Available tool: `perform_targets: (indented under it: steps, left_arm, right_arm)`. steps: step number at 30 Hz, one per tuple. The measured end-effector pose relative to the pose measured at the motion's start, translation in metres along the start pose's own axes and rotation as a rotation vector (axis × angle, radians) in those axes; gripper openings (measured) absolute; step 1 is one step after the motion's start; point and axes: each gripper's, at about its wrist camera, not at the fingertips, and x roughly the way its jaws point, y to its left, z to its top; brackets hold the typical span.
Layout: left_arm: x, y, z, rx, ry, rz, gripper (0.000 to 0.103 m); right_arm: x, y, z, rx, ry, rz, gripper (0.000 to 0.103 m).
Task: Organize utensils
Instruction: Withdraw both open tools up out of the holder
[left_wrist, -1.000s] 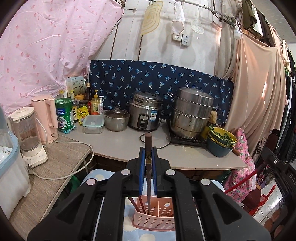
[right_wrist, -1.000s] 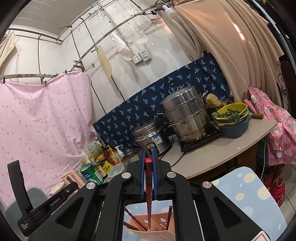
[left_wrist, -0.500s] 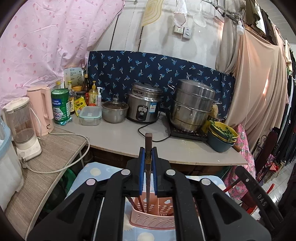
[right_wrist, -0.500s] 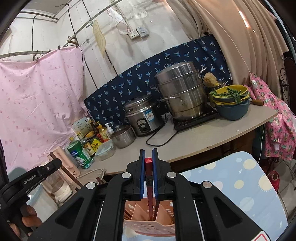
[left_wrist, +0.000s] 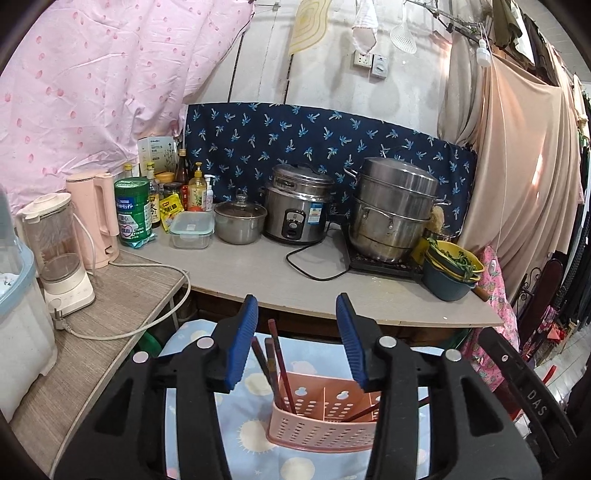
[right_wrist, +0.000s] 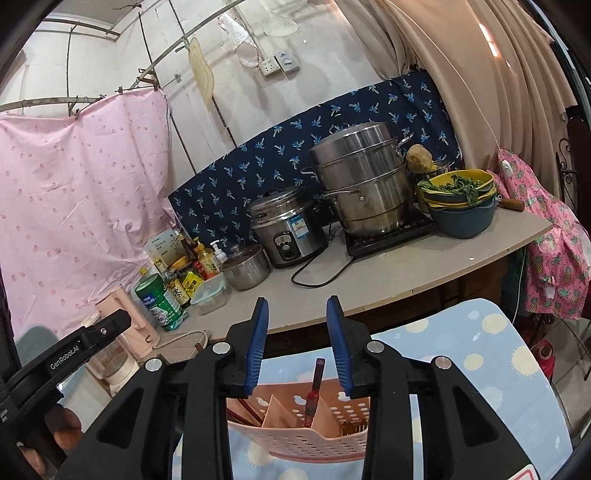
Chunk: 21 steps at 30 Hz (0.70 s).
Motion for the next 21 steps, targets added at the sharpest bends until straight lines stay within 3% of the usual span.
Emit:
perform_targets:
  steps: [21]
  left_arm:
    - [-0.037,0.001,-0.043,0.063,0.121,0.055,0.045]
  right_arm:
    - [-0.056,0.03,-0.046,-0.132,0.088,-0.01,0.035]
